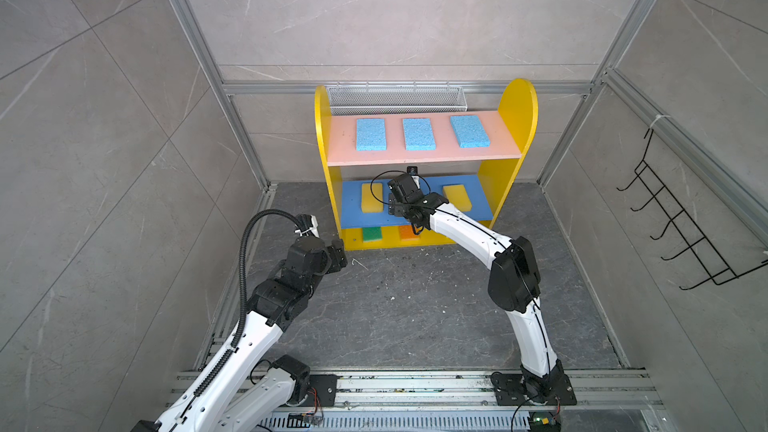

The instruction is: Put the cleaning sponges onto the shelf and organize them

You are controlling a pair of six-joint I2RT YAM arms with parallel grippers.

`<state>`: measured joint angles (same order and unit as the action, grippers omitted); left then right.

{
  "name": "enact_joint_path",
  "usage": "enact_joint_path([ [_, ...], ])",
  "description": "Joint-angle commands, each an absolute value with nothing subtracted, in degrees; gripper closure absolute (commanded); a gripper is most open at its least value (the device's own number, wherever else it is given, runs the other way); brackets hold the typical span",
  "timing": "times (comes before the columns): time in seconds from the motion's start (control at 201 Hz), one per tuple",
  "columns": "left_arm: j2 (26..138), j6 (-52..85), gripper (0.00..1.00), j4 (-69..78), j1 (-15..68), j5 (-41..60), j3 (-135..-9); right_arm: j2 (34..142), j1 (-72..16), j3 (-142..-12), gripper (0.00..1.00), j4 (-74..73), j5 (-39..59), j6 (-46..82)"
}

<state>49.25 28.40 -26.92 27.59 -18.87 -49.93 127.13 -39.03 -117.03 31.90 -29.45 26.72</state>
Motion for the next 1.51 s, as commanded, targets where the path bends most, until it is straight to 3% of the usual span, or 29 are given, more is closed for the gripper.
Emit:
enact_joint_path([
  [0.0, 49.5, 27.6, 0.21, -25.2, 27.2, -18.2, -50.9, 129.1, -38.5, -118.8, 0.07, 32.3, -27.3, 24.8],
  [0.418, 49.6, 29.1, 0.21, -25.8, 27.2, -18.0, -51.2, 128.4, -37.9, -116.7, 0.29, 31.6, -26.6, 21.8],
  [0.871, 48.3, 31.0, 0.21, -26.8, 27.2, -17.3, -51.3, 120.7, -37.8, -104.4, 0.29, 25.2, -24.1, 17.2],
  [1.504, 48.5, 31.5, 0.22, -28.2, 27.2, -17.3, -52.1, 120.8, -36.3, -103.0, 0.3, 22.4, -19.9, 16.2],
])
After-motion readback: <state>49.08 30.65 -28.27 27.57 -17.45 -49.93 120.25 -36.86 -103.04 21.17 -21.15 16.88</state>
